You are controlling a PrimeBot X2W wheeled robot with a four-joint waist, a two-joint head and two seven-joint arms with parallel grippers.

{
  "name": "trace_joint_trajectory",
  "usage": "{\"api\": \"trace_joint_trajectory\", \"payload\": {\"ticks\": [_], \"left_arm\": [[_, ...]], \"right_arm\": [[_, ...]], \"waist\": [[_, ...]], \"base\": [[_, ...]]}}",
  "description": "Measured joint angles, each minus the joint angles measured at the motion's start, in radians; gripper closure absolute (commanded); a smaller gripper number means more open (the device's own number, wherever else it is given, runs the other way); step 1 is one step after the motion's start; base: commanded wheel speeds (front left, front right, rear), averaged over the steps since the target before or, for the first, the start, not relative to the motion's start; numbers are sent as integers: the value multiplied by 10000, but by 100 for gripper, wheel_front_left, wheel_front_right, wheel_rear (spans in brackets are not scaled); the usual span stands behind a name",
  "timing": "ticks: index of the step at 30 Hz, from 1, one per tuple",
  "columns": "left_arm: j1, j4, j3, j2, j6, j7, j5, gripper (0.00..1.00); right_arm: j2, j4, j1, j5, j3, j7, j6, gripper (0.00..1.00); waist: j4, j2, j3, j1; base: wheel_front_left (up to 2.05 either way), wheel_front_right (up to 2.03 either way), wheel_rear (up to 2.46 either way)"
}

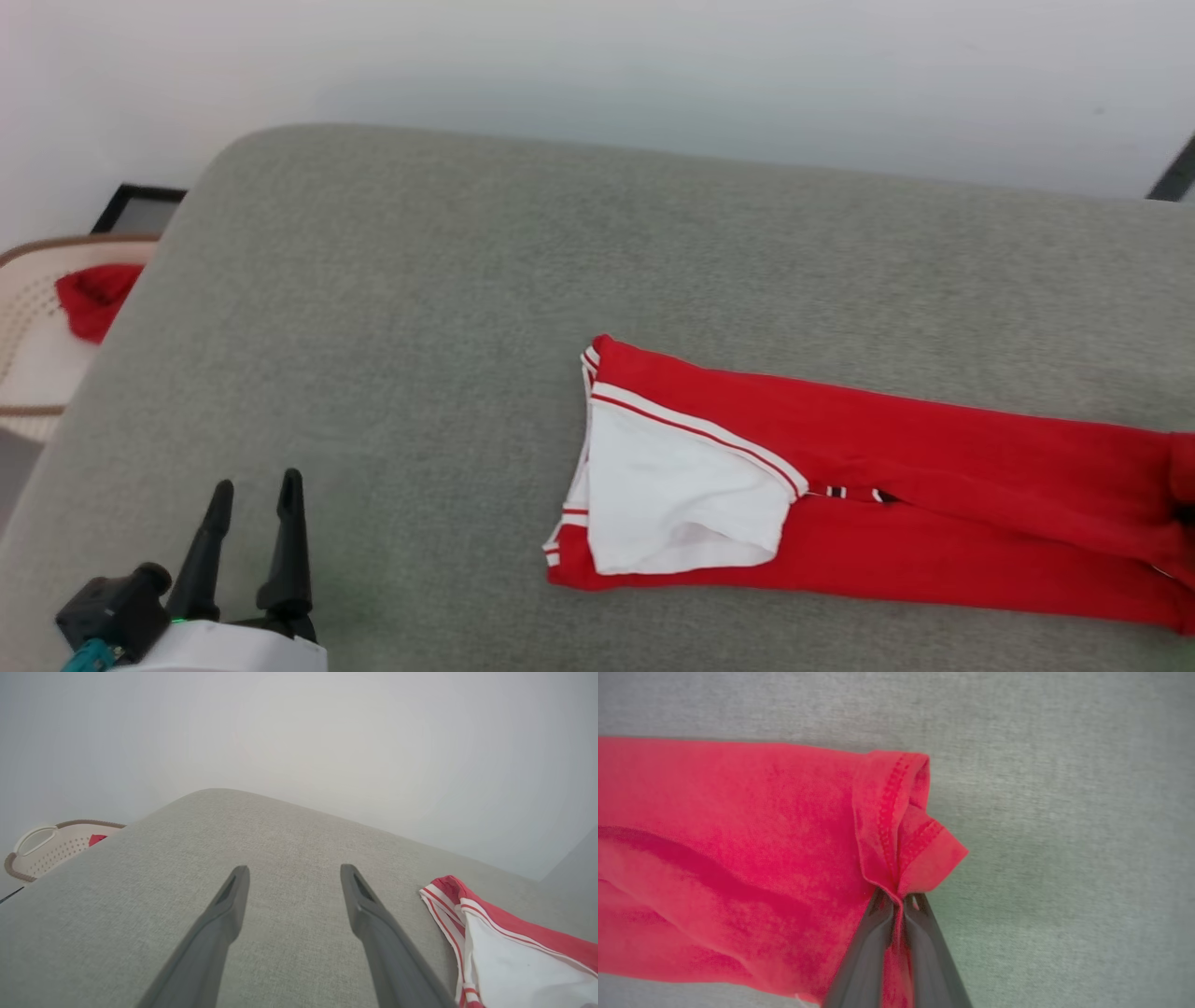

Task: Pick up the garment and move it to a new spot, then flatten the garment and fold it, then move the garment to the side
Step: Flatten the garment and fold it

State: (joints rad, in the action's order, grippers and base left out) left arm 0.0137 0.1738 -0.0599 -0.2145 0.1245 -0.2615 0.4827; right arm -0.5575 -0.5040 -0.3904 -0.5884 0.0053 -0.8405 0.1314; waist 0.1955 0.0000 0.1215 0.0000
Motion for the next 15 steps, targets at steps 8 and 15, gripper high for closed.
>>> {"api": "trace_joint_trajectory", "payload": {"ticks": [8,15], "left_arm": [[-17,84,324,-165,35,0,-8,0],[-269,180,453,-330,44,0,102,0]], "right_arm": [[-416,-918,-405,-13,320,495,0,100],[-391,-777,-555,-102,876,476,0,100]], "waist": [[-603,0,-322,0],[-949,0,-646,0]], "base": [[0,0,0],[0,0,0]]}}
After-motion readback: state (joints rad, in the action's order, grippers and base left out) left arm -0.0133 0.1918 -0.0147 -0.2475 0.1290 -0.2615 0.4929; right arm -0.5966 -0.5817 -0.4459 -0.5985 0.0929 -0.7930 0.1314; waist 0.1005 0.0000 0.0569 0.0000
